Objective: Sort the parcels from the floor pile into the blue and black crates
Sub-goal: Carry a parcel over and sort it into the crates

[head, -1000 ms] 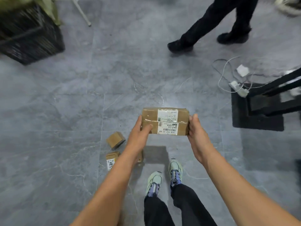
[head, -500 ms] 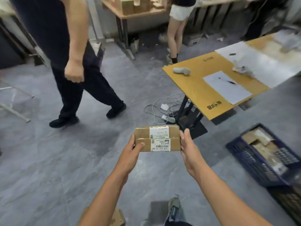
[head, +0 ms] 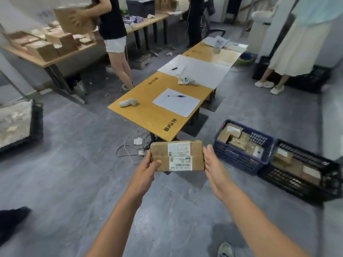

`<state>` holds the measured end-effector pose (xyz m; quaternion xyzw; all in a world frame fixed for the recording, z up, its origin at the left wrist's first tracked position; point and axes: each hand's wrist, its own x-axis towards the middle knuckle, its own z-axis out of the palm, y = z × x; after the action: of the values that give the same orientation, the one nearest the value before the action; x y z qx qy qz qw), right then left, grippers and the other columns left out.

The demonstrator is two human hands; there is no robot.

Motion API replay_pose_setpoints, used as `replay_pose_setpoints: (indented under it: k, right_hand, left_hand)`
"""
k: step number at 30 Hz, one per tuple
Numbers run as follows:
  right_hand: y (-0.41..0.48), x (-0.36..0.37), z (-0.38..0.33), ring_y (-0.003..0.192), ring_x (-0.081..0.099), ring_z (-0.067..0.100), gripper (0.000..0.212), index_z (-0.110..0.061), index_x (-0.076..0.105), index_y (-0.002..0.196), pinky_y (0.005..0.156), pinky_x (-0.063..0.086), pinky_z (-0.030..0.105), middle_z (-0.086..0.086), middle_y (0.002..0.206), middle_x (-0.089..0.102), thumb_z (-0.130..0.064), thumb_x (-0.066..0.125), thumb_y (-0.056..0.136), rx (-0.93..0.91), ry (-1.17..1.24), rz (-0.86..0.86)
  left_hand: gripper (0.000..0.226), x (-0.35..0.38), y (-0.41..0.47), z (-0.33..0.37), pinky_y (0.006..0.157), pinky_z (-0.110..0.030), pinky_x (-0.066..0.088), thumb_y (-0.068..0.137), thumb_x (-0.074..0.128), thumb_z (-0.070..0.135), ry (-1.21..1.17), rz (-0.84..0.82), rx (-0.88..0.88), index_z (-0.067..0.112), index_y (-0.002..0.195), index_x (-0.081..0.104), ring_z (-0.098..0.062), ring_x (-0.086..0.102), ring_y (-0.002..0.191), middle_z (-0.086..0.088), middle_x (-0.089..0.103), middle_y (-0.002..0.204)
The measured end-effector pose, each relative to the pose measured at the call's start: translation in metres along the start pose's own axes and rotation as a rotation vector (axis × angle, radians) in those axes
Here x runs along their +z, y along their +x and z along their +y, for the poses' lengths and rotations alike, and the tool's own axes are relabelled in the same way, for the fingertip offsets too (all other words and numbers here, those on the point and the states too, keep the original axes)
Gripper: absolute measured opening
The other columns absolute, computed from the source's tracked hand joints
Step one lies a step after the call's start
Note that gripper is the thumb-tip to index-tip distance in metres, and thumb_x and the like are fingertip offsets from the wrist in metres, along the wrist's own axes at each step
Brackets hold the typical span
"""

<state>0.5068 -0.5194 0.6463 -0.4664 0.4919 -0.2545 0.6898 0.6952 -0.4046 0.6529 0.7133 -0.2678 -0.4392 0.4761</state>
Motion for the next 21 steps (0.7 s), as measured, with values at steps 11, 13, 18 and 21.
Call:
replay_pose_setpoints:
  k: [11, 13, 18, 21]
  right_hand:
    - [0.068, -0.228, -0.028, 0.132, 0.053, 0.004, 0.046, -0.049, 0.069, 0.113, 0.125, 0.028, 0.042, -0.026, 0.123, 0.069, -0.076, 0.037, 0.093, 0.010, 0.159, 0.154]
    - [0.079, -0.261, -0.029, 0.133, 0.056, 0.007, 0.061, -0.045, 0.071, 0.125, 0.124, 0.030, 0.048, -0.019, 0.131, 0.070, -0.083, 0.041, 0.087, 0.017, 0.171, 0.166]
    - [0.102, -0.326, -0.029, 0.129, 0.060, 0.006, 0.057, -0.040, 0.066, 0.136, 0.122, 0.034, 0.046, -0.017, 0.132, 0.071, -0.074, 0.038, 0.101, 0.056, 0.252, 0.253]
    - [0.121, -0.354, -0.029, 0.133, 0.057, 0.007, 0.062, -0.043, 0.060, 0.141, 0.124, 0.030, 0.048, -0.018, 0.137, 0.067, -0.080, 0.038, 0.096, 0.070, 0.250, 0.310]
  left_hand:
    - [0.043, 0.231, 0.097, 0.074, 0.089, -0.032, 0.047, 0.107, 0.048, 0.022, 0.145, -0.235, 0.040, 0.063, 0.110, 0.059, 0.006, 0.063, 0.100, 0.038, 0.069, 0.098]
    - [0.040, 0.267, 0.109, 0.083, 0.088, -0.032, 0.049, 0.106, 0.048, 0.021, 0.163, -0.296, 0.053, 0.054, 0.125, 0.058, 0.003, 0.064, 0.108, 0.030, 0.070, 0.112]
    - [0.038, 0.337, 0.146, 0.100, 0.081, -0.019, 0.048, 0.105, 0.051, 0.023, 0.213, -0.391, 0.062, 0.049, 0.132, 0.056, 0.006, 0.064, 0.107, 0.027, 0.070, 0.114]
    - [0.043, 0.375, 0.175, 0.109, 0.099, -0.035, 0.049, 0.100, 0.056, 0.029, 0.289, -0.439, 0.035, 0.051, 0.136, 0.053, -0.004, 0.064, 0.115, 0.018, 0.069, 0.124]
